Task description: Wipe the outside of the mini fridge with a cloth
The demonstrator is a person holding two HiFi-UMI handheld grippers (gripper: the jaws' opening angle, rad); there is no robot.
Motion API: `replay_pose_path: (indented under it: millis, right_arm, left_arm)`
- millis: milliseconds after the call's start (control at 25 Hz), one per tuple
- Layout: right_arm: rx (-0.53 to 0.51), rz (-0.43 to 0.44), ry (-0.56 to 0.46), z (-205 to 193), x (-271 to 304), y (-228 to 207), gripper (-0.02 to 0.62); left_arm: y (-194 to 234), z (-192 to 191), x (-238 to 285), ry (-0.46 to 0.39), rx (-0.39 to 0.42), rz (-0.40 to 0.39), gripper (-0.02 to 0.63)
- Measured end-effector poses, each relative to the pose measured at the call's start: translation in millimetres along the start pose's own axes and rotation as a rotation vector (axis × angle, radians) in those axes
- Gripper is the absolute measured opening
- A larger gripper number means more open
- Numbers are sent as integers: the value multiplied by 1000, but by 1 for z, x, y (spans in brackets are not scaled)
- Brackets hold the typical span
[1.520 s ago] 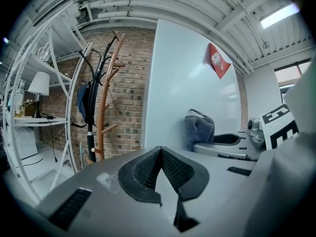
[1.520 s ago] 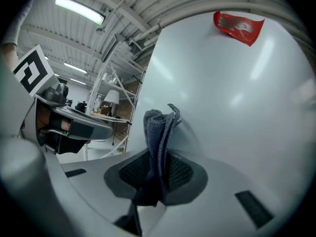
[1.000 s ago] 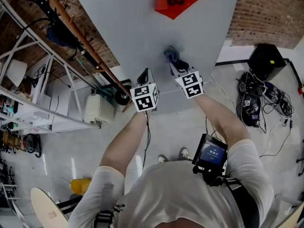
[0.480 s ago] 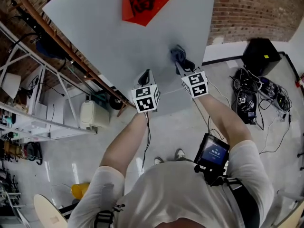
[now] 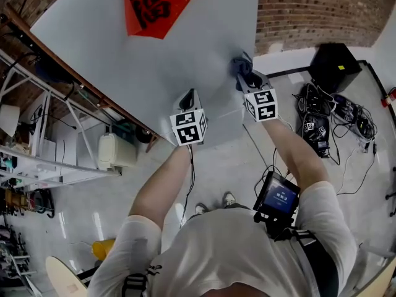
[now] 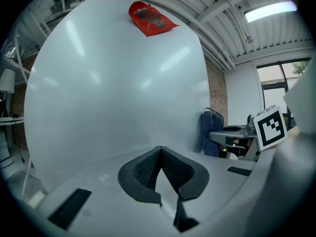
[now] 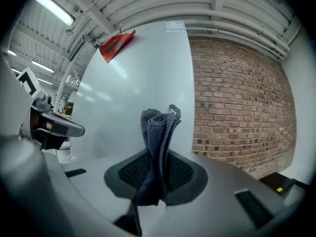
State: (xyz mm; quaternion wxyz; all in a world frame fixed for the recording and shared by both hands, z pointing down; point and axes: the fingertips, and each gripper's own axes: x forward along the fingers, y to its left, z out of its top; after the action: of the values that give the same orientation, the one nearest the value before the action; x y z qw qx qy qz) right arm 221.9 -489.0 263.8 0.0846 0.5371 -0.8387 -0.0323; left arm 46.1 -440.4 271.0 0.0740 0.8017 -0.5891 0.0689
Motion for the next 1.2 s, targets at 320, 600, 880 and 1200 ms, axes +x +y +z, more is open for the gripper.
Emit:
replay_pose_path:
  millis: [320, 600, 880, 1200]
  right_arm:
    - [-7, 16, -3, -1, 1, -7, 80]
    - [-7, 62, 26, -15, -7, 32, 80]
    - [7, 126, 63, -31, -15, 121, 80]
    - [8, 209, 87, -43, -22, 244, 80]
  left_arm:
    - [-6, -4, 11, 8, -16, 3, 0]
    - [23, -24, -14, 15, -36, 39, 0]
    - [81, -54, -73, 18, -56, 94, 0]
    - [146, -90, -141, 27, -75, 136, 0]
